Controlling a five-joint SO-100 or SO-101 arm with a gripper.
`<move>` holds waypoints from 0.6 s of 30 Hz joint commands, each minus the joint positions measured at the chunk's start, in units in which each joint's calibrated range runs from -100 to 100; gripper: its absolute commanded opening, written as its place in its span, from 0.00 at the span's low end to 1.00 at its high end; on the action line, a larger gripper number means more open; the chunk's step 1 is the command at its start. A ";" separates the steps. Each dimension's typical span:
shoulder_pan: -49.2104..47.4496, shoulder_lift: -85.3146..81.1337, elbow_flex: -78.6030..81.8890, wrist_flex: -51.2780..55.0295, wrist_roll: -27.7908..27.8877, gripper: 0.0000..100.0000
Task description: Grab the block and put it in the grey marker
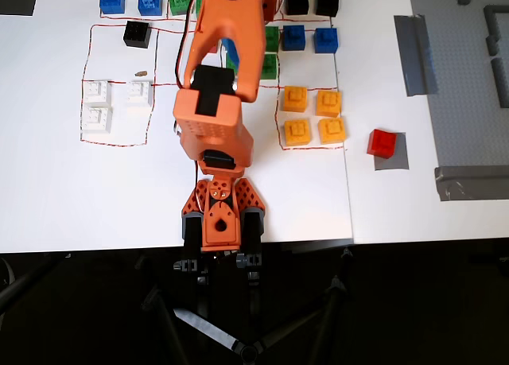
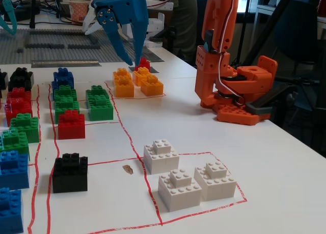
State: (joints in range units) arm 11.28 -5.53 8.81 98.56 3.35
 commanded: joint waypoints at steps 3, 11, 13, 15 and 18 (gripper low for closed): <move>-4.21 -0.34 -9.31 0.79 -3.42 0.01; -9.20 2.07 -16.21 -0.52 -6.64 0.01; -10.20 2.33 -16.85 -1.25 -7.52 0.01; -10.95 2.33 -16.94 -2.39 -8.40 0.01; -12.03 2.51 -16.12 -3.94 -9.77 0.01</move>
State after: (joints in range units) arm 0.57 -0.74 -2.79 96.32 -4.96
